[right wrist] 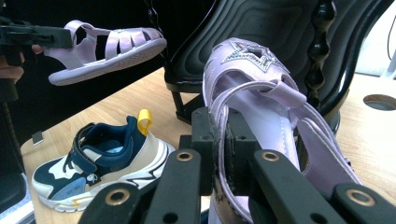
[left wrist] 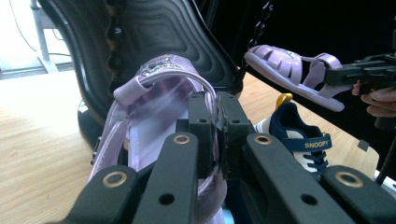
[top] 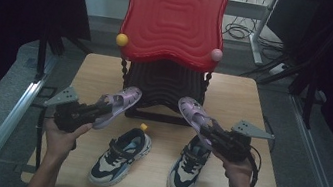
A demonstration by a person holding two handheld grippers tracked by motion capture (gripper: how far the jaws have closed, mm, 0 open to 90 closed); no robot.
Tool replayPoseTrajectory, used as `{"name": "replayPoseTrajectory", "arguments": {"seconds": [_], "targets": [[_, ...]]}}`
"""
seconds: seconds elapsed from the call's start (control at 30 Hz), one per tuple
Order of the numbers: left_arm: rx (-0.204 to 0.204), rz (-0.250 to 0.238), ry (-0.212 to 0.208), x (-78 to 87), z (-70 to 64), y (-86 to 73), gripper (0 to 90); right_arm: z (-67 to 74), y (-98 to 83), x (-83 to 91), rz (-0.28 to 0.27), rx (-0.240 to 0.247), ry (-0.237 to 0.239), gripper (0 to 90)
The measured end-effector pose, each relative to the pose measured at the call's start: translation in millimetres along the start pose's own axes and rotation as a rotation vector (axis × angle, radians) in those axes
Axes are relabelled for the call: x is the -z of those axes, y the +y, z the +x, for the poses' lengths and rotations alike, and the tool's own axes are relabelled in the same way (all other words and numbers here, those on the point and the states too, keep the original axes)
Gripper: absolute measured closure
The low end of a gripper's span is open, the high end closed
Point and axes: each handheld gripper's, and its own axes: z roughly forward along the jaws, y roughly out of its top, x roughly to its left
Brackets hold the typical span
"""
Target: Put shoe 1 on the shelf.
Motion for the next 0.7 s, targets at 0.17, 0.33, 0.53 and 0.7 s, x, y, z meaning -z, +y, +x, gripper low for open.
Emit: {"name": "replayPoseTrajectory", "arguments": {"seconds": [0.17,0.33,0.53,0.7], "targets": [[-0.01,0.004,-0.016,-12.1,-3.3,4.9,86.3,1.2,2.7,-8.1,-0.003,0.001,0.007,85.1],[-0.023,0.006,-0.024,-22.4,-5.2,8.9,86.3,1.8,6.7,-16.2,-0.003,-0.005,0.004,85.0],[-0.028,0.01,-0.03,-35.7,-4.1,12.6,86.3,1.2,11.4,-27.2,-0.007,-0.027,-0.01,84.9],[-0.026,0.021,-0.036,-46.0,-1.9,14.9,86.3,0.0,15.3,-37.0,-0.005,-0.038,-0.017,84.9]]}}
